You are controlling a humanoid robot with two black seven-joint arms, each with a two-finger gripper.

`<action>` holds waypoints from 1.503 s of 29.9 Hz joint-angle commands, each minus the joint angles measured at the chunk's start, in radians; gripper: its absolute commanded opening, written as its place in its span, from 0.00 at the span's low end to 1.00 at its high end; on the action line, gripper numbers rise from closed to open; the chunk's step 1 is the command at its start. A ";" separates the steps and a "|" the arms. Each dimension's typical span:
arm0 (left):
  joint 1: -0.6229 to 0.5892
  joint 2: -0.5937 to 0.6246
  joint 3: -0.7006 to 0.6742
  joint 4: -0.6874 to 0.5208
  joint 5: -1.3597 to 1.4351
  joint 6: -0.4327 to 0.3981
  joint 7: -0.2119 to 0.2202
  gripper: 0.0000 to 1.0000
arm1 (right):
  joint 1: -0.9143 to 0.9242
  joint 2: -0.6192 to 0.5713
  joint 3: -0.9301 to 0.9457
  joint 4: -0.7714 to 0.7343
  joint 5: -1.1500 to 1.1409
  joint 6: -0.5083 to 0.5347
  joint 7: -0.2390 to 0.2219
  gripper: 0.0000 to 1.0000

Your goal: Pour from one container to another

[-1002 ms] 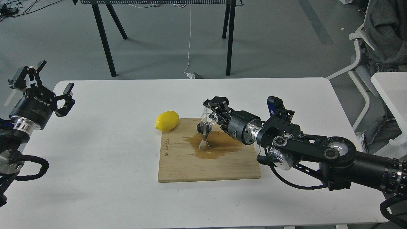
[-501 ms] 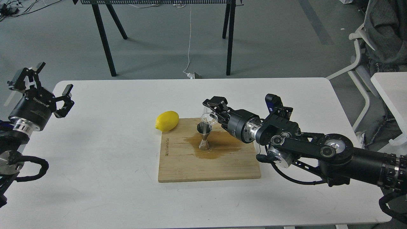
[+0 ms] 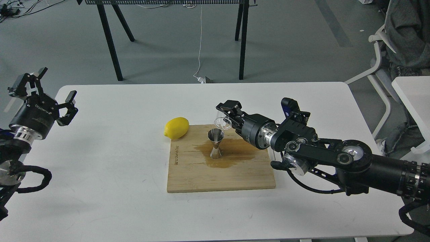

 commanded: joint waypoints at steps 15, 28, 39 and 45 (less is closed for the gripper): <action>-0.002 -0.002 0.000 0.022 0.000 0.000 0.000 0.98 | 0.010 0.041 -0.034 -0.008 -0.023 0.000 0.006 0.40; 0.000 -0.002 0.000 0.023 0.000 0.000 0.000 0.98 | 0.046 0.044 -0.070 -0.023 -0.051 0.000 0.008 0.40; 0.000 -0.002 0.000 0.035 0.000 0.000 0.000 0.98 | 0.085 0.070 -0.135 -0.043 -0.081 0.000 0.009 0.40; 0.000 -0.002 -0.002 0.043 0.000 0.000 0.000 0.98 | 0.098 0.075 -0.140 -0.045 -0.097 0.000 0.009 0.40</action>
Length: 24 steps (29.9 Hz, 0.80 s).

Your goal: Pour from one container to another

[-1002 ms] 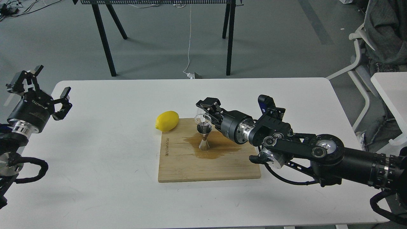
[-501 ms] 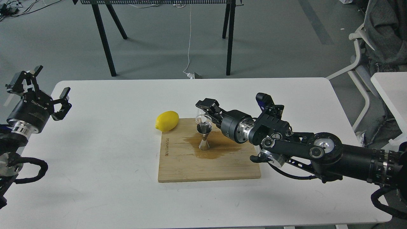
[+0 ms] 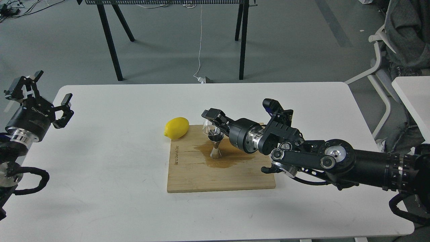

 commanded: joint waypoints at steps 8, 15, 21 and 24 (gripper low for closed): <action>0.000 0.000 0.000 0.003 -0.001 0.000 0.000 0.98 | 0.031 -0.001 -0.034 -0.002 -0.034 -0.001 0.000 0.40; 0.000 0.000 0.000 0.003 0.001 0.000 0.000 0.98 | 0.036 -0.007 -0.053 -0.002 -0.060 0.000 0.000 0.40; 0.000 0.000 0.000 0.003 -0.001 0.000 0.000 0.98 | 0.037 -0.008 -0.058 0.000 -0.063 0.000 0.000 0.40; 0.000 0.000 0.001 0.003 -0.001 0.000 0.000 0.98 | 0.037 -0.008 -0.060 0.000 -0.079 0.000 0.000 0.40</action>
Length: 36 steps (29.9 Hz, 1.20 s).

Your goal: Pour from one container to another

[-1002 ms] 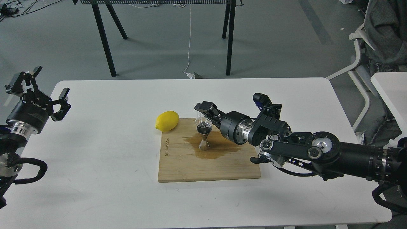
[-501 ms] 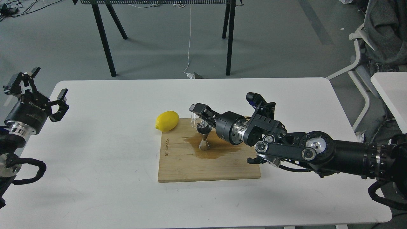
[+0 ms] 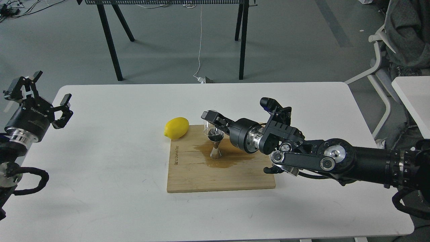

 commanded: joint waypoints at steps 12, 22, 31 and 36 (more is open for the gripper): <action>0.000 0.000 0.001 0.000 0.000 0.000 0.000 0.98 | 0.006 -0.047 0.022 0.000 0.023 0.002 -0.011 0.40; -0.002 0.000 0.000 0.000 0.001 0.000 0.000 0.98 | -0.271 -0.074 0.440 0.031 0.270 0.047 -0.011 0.40; -0.002 0.003 0.000 0.000 0.000 0.000 0.000 0.98 | -0.664 -0.066 0.963 0.052 0.362 0.144 -0.011 0.40; -0.002 0.000 0.000 0.000 -0.002 0.000 0.000 0.98 | -0.843 -0.057 1.212 0.052 0.514 0.216 -0.003 0.40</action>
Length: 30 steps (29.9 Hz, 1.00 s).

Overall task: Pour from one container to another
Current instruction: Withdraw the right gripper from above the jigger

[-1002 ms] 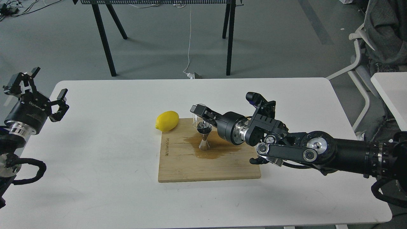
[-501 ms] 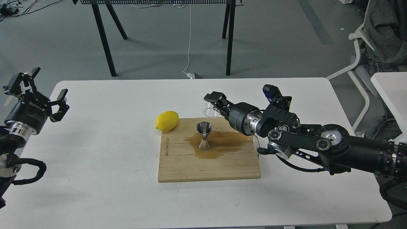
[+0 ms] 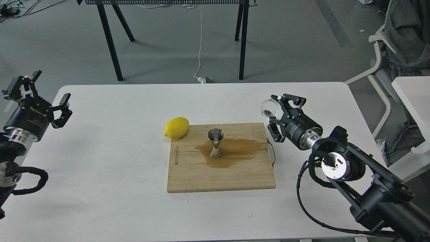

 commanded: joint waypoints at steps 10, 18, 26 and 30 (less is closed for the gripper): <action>0.002 -0.003 0.000 0.000 -0.003 0.000 0.000 0.98 | -0.261 0.001 0.321 -0.096 0.412 0.188 0.001 0.40; 0.017 -0.003 0.000 0.002 -0.002 0.000 0.000 0.99 | -0.232 0.006 0.314 -0.317 0.503 0.269 -0.014 0.40; 0.022 -0.003 0.000 0.000 0.000 0.000 0.000 0.99 | -0.203 0.053 0.301 -0.372 0.503 0.266 -0.017 0.40; 0.023 -0.003 0.000 0.000 0.000 0.000 0.000 0.99 | -0.200 0.061 0.298 -0.377 0.501 0.257 -0.017 0.42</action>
